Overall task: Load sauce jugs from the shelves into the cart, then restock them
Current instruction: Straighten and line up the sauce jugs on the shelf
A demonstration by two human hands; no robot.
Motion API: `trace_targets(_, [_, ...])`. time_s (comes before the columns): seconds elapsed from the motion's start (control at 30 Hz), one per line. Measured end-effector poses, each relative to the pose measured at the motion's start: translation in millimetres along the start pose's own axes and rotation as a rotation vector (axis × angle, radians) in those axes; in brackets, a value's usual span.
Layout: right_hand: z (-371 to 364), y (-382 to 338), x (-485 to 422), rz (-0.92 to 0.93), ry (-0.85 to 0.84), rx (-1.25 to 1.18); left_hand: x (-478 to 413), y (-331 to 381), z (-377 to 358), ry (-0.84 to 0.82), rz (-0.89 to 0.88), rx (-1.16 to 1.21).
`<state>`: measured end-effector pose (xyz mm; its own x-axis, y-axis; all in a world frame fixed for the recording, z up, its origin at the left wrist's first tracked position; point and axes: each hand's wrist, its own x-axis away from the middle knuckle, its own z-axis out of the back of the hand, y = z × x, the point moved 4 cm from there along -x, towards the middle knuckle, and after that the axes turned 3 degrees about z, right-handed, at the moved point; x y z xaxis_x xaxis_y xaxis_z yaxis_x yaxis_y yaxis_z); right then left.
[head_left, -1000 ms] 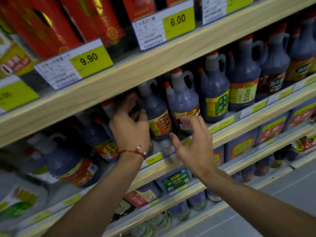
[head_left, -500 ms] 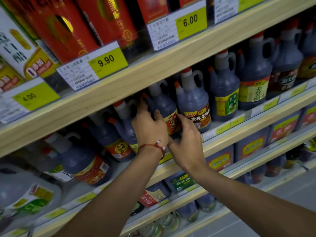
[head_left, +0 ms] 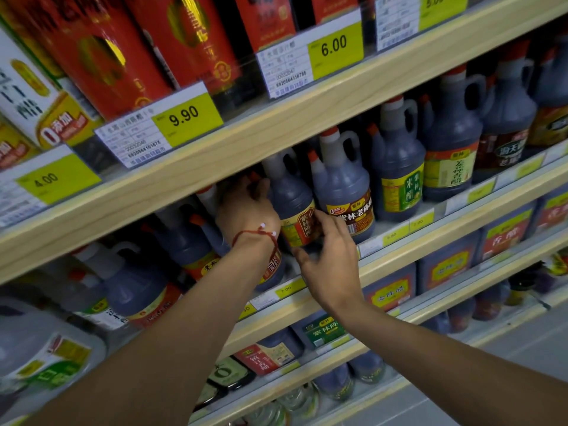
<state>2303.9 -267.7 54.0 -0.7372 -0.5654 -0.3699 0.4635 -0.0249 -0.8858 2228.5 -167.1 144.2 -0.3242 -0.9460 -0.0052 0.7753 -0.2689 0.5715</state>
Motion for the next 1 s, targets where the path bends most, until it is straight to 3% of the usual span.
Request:
trace_targets(0.07, [-1.4, -0.2, 1.3, -0.01, 0.02, -0.02, -10.0, 2.5, 9.7, 0.235, -0.103, 0.004])
trace_targets(0.27, [-6.7, -1.8, 3.8, -0.023, 0.072, -0.015, -9.8, 2.9, 17.5, 0.379, -0.221, 0.031])
trace_targets(0.53, [-13.9, -3.9, 4.8, -0.013, 0.131, 0.103, -5.9, -9.0, 23.8, 0.328, -0.367, 0.182])
trace_targets(1.0, [-4.0, -0.4, 1.2, -0.016, 0.125, 0.224, -18.9, -4.5, 10.5, 0.097, -0.395, 0.395])
